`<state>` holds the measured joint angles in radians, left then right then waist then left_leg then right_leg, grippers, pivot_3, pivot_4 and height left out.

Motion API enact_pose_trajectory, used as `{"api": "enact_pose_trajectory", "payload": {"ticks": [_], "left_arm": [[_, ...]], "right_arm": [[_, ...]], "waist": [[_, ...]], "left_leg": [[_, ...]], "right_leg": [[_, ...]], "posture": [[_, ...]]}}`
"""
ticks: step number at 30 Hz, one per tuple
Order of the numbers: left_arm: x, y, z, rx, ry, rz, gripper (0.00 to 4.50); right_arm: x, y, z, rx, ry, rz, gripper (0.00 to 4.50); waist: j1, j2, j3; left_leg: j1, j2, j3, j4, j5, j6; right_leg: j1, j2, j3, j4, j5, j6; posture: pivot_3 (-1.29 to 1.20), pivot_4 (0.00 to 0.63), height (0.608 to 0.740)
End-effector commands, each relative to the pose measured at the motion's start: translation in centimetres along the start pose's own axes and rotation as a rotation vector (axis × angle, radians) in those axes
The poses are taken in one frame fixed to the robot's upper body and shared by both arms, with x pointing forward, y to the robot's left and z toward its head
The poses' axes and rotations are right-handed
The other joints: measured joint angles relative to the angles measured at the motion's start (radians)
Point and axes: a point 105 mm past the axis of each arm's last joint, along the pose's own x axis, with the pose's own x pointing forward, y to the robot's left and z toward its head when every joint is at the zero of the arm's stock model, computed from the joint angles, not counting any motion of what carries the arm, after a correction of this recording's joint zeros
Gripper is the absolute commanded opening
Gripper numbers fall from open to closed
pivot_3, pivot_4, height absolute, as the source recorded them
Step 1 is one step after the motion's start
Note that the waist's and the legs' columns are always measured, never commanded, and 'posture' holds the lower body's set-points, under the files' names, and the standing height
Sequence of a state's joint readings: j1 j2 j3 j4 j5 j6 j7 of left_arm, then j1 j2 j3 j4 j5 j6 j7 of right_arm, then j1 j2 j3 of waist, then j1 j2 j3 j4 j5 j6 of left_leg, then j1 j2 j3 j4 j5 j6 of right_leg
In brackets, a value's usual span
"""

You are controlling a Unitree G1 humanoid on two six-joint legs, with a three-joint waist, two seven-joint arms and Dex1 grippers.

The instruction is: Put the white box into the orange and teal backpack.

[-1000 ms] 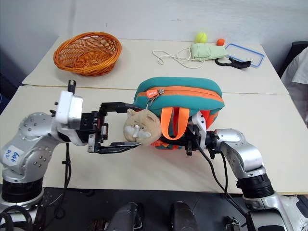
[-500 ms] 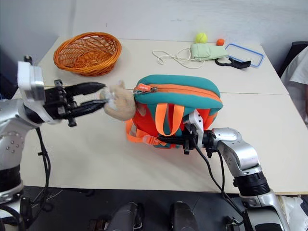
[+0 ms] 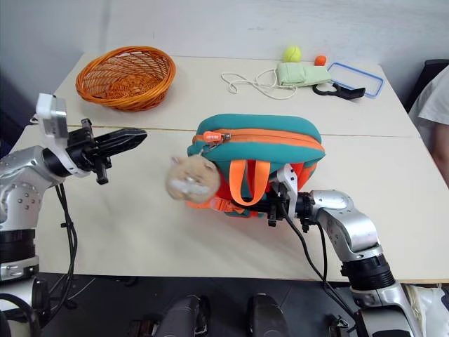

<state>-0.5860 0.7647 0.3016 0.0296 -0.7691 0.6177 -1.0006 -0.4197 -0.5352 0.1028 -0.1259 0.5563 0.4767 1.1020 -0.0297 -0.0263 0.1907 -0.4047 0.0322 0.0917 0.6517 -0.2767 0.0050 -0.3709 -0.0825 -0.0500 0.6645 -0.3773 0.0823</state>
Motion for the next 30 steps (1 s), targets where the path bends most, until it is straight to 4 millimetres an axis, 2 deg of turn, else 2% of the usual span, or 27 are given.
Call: {"api": "enact_pose_trajectory", "payload": {"ticks": [1, 5, 6, 9, 12, 15, 18, 21, 25, 30], "left_arm": [[0.0, -1.8, 2.4, 0.021, -0.027, -0.058, 1.46], [0.1, -5.7, 1.9, 0.004, 0.072, -0.222, 2.71], [0.3, -6.5, 1.7, 0.023, 0.088, -0.253, 3.11], [1.3, -8.1, -0.1, 0.160, 0.139, -0.306, 3.87], [2.1, -9.0, -0.9, 0.158, 0.123, -0.340, 3.87], [2.9, -10.0, -2.6, 0.183, 0.151, -0.394, 3.87], [4.5, -9.9, -3.1, 0.203, 0.104, -0.393, 3.87], [4.8, -10.3, -3.3, 0.212, 0.080, -0.413, 3.30], [4.0, -9.4, -2.4, 0.202, 0.054, -0.363, 2.31], [2.9, -5.2, 0.7, 0.252, -0.010, -0.176, 1.11]], "right_arm": [[-0.5, 0.1, 1.0, -0.046, -0.018, -0.018, 0.04], [-0.7, 0.0, 0.9, -0.046, -0.016, -0.026, 0.04], [-0.8, 0.0, 0.9, -0.045, -0.015, -0.026, 0.04], [-0.8, 0.1, 0.9, -0.043, -0.014, -0.019, 0.04], [-0.7, 0.2, 0.9, -0.042, -0.014, -0.006, 0.04], [-0.6, 0.2, 0.9, -0.040, -0.017, -0.001, 0.04], [-0.5, 0.3, 0.8, -0.039, -0.014, 0.003, 0.04], [-0.3, 0.3, 0.9, -0.043, -0.016, 0.003, 0.04], [-0.4, 0.2, 0.8, -0.043, -0.017, -0.008, 0.04], [-0.3, 0.2, 0.9, -0.041, -0.023, -0.019, 0.04]], "waist": [[0.001, 0.000, 0.000], [-0.001, 0.000, 0.000], [0.000, 0.000, 0.000], [0.003, 0.000, 0.000], [0.005, 0.000, 0.000], [0.004, 0.000, 0.000], [0.004, 0.000, 0.000], [0.003, 0.000, 0.000], [0.003, 0.000, 0.000], [0.003, 0.000, 0.000]], "left_leg": [[0.000, 0.000, 0.000, 0.000, 0.000, 0.000], [0.000, 0.000, 0.000, -0.001, 0.000, 0.000], [0.000, 0.000, 0.000, -0.001, 0.000, 0.000], [0.000, -0.001, 0.000, -0.001, 0.000, 0.000], [0.000, -0.001, 0.000, 0.001, 0.000, 0.000], [0.001, -0.001, 0.000, 0.000, 0.000, 0.000], [0.001, -0.001, 0.000, 0.000, 0.000, 0.000], [0.000, -0.001, 0.000, 0.000, 0.000, 0.000], [0.001, 0.000, 0.000, 0.000, 0.000, 0.000], [0.000, 0.000, 0.000, 0.001, 0.000, 0.000]], "right_leg": [[0.000, 0.000, 0.000, 0.000, 0.000, 0.000], [0.000, 0.000, 0.000, 0.000, 0.000, 0.000], [0.000, 0.000, 0.001, 0.000, 0.000, 0.000], [0.001, 0.000, 0.000, -0.002, 0.000, 0.000], [0.001, 0.000, 0.000, -0.003, 0.000, 0.000], [0.001, 0.000, 0.001, -0.002, 0.000, 0.000], [0.001, 0.000, 0.001, -0.002, 0.000, 0.000], [0.001, 0.000, 0.001, -0.002, 0.000, 0.000], [0.001, 0.000, 0.001, -0.002, 0.000, 0.000], [0.001, 0.000, 0.000, -0.002, 0.000, 0.000]], "posture": [[0.00, 0.150, 0.740], [0.00, 0.150, 0.740], [0.00, 0.150, 0.740], [0.00, 0.150, 0.740], [0.00, 0.150, 0.740], [0.00, 0.150, 0.740], [0.00, 0.150, 0.740], [0.00, 0.150, 0.740], [0.00, 0.150, 0.740], [0.00, 0.150, 0.740]]}}
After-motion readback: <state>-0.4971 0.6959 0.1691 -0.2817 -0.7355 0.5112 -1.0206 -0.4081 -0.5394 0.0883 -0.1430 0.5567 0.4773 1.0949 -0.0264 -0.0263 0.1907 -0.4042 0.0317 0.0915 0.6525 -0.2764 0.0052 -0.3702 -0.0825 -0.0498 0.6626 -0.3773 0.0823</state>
